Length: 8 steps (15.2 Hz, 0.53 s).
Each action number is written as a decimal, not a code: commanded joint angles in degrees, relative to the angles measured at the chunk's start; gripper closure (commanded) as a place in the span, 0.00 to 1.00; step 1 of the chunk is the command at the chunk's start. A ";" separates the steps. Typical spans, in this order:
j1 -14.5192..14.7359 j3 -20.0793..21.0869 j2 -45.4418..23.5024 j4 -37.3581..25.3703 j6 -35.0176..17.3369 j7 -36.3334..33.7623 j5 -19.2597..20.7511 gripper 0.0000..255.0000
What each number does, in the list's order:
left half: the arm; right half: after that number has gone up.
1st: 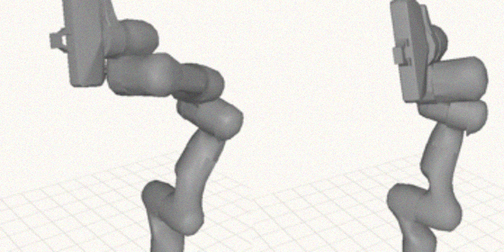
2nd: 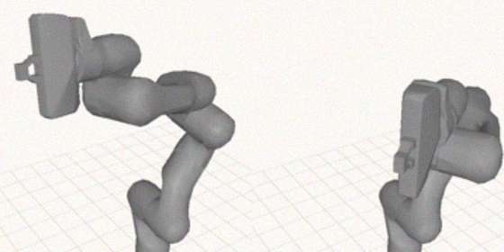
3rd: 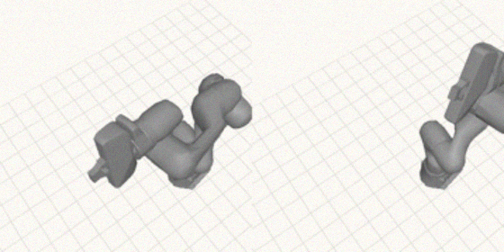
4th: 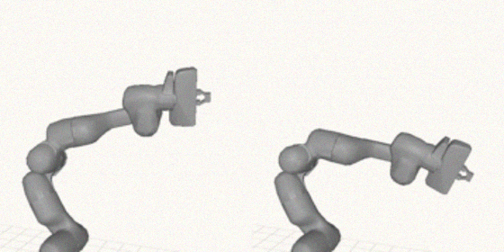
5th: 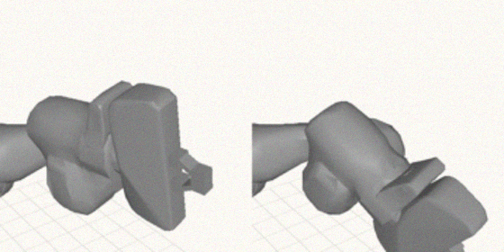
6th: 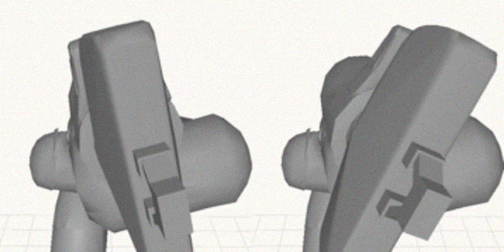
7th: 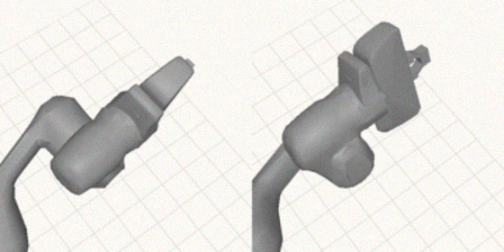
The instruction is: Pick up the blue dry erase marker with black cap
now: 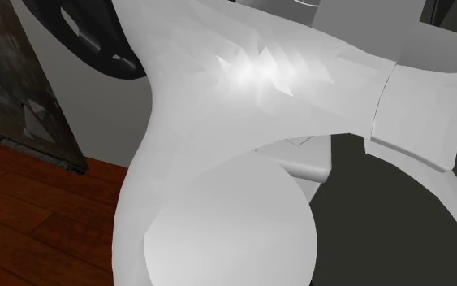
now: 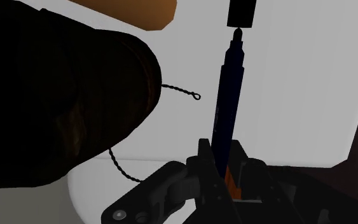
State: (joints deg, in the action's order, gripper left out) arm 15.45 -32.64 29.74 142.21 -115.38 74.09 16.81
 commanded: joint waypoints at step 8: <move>-0.01 1.81 1.61 -4.41 7.58 -0.30 -0.77 1.00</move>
State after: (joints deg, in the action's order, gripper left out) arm 15.44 -31.10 31.07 138.50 -108.80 73.82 16.15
